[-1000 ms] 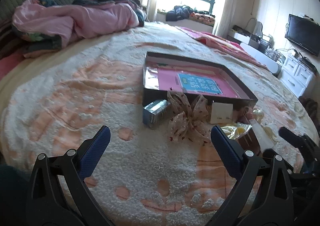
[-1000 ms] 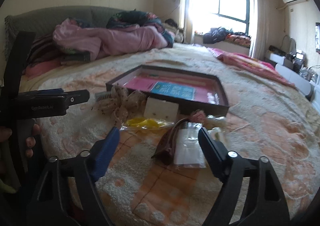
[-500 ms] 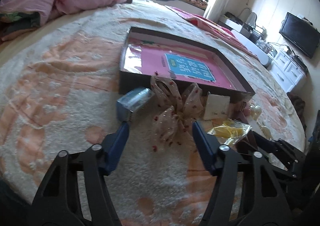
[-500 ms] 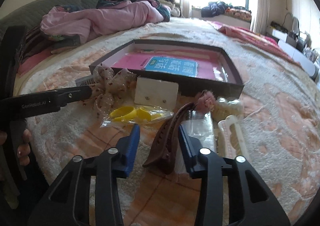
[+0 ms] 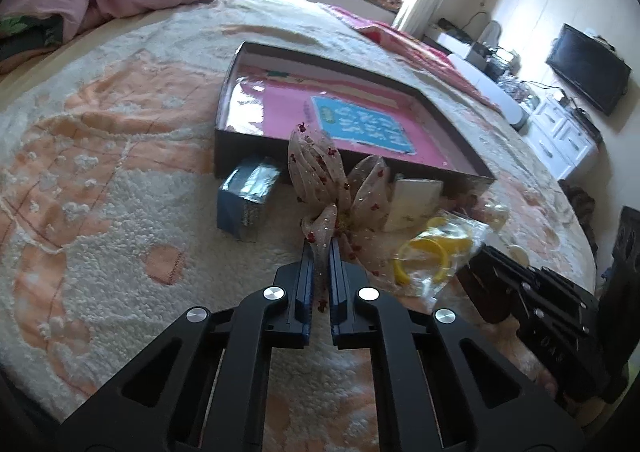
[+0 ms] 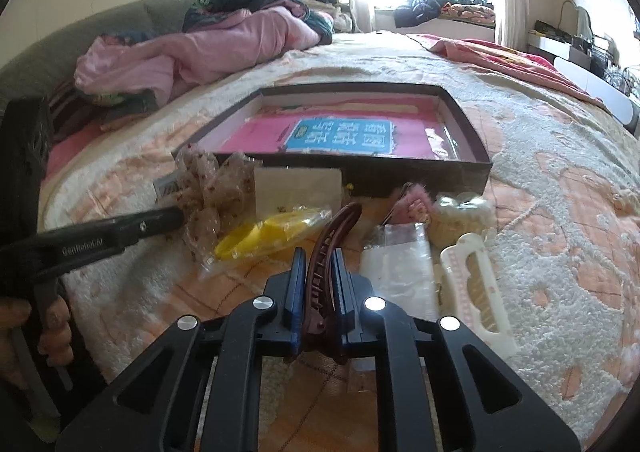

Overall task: Organize jewelry
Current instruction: 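Release bow into pink box with left tool while right tool drops claw clip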

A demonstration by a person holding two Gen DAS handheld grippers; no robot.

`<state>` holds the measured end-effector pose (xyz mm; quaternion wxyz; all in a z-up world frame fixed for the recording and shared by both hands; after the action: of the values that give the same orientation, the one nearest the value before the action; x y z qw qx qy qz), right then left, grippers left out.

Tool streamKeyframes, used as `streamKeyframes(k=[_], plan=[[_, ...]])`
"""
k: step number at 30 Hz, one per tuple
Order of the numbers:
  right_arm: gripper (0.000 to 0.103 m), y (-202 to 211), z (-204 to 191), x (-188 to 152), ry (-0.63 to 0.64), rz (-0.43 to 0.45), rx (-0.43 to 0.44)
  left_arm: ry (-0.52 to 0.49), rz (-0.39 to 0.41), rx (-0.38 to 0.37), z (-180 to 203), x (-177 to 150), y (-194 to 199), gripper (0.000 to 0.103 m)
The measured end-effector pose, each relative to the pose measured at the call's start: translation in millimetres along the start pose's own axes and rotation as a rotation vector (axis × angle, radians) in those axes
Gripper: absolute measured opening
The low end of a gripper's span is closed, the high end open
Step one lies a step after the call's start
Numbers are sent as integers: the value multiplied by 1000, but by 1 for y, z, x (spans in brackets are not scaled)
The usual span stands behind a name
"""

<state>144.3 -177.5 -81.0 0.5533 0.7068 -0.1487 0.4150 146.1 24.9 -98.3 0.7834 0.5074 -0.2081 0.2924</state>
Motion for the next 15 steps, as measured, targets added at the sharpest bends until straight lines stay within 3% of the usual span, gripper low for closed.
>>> streamKeyframes(k=[15], plan=[[13,31,19,18,-56,89,7,-73,117,-50,37,26,32,1]])
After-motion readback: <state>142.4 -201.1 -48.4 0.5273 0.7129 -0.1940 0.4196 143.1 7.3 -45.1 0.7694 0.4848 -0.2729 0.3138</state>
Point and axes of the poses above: each gripper's, at about its wrist camera, not at the fingertips, and y roughly against the way its jaws point, z to its right, x to its top, the point moved 6 cm from there along -y, roughly the way its jaws point, and after that the axes turned 6 degrees about y, right-handed, at the moved point
